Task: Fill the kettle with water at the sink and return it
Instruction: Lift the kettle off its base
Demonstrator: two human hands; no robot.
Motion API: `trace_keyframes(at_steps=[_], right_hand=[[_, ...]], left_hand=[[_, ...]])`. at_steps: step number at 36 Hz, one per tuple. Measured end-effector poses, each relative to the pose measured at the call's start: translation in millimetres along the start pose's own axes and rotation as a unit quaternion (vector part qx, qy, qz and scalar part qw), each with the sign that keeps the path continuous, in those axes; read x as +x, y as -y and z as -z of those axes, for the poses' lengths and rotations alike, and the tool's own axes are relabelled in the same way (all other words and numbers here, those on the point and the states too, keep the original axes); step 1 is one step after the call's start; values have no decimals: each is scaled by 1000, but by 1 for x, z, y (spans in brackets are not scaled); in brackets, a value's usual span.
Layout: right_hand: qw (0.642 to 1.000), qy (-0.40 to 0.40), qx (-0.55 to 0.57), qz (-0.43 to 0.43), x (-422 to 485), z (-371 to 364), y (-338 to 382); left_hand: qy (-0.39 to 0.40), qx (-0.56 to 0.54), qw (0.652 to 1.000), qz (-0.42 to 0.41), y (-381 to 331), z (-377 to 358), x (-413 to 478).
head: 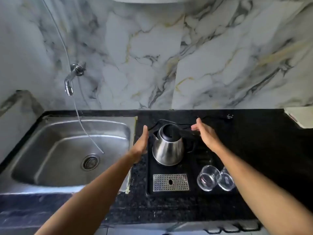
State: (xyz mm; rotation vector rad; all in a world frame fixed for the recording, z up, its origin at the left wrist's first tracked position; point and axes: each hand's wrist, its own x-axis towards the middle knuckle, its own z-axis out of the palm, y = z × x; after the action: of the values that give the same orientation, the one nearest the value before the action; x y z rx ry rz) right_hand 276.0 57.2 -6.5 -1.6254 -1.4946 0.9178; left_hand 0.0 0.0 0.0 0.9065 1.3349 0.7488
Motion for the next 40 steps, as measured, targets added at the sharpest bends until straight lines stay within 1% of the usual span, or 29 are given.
trace_keyframes(at_steps=[1, 2, 4, 6, 8, 11, 14, 15, 18, 20, 22, 24, 26, 27, 28, 30, 33, 35, 37, 38, 40], right_hand=[[999, 2, 42, -35, -1, -2, -2], [993, 14, 80, -80, 0, -2, -7], [979, 40, 150, -130, -3, -7, -19], [964, 54, 201, -163, -4, -13, -29], [954, 62, 235, -177, -2, -16, -40], [945, 68, 265, -177, 3, -22, -48], [940, 96, 275, -175, 5, -30, -50], [939, 98, 278, -174, 5, -34, -50], [937, 65, 298, -168, 4, -42, -51], [935, 42, 312, -164, 3, -45, -49], [930, 26, 330, -163, 2, -48, -47], [924, 13, 344, -164, 4, -48, -44], [921, 4, 354, -161, 8, -48, -37], [920, 2, 358, -158, 11, -48, -33], [919, 2, 362, -154, 14, -48, -27], [917, 1, 368, -150, 20, -49, -16], [913, 4, 382, -143, 30, -55, 10], [909, 12, 393, -138, 38, -65, 29], [906, 23, 403, -127, 44, -77, 47], [904, 29, 409, -122, 47, -84, 55], [899, 33, 422, -113, 51, -100, 71]], left_hand=[[0, -2, 1000, 2, -1, -3, -4], [-17, -10, 1000, 19, 3, -4, 4], [-21, -19, 999, 23, 13, -6, 11], [-22, -33, 999, 12, 17, -10, 12], [-13, -53, 998, 14, 19, -13, 15], [-25, -56, 998, 22, 20, -19, 16], [-12, -62, 998, 2, 27, -25, 25], [-19, -59, 998, 3, 28, -28, 27], [-31, -77, 996, -15, 30, -40, 27], [-19, -106, 994, -20, 27, -50, 27], [-8, -109, 994, -24, 25, -53, 30], [-31, -72, 996, -32, 21, -52, 28], [-37, -55, 997, -42, 16, -49, 27], [-54, -62, 996, -39, 19, -45, 32], [-79, -41, 995, -46, 16, -42, 29], [-90, -51, 993, -53, 5, -40, 23], [-105, -119, 984, -79, -16, -26, 17], [-112, -118, 983, -86, -29, -9, 7], [-110, -76, 988, -76, -38, 10, -1], [-122, -47, 989, -74, -43, 20, -5], [-191, -26, 974, -123, -52, 35, -11]])
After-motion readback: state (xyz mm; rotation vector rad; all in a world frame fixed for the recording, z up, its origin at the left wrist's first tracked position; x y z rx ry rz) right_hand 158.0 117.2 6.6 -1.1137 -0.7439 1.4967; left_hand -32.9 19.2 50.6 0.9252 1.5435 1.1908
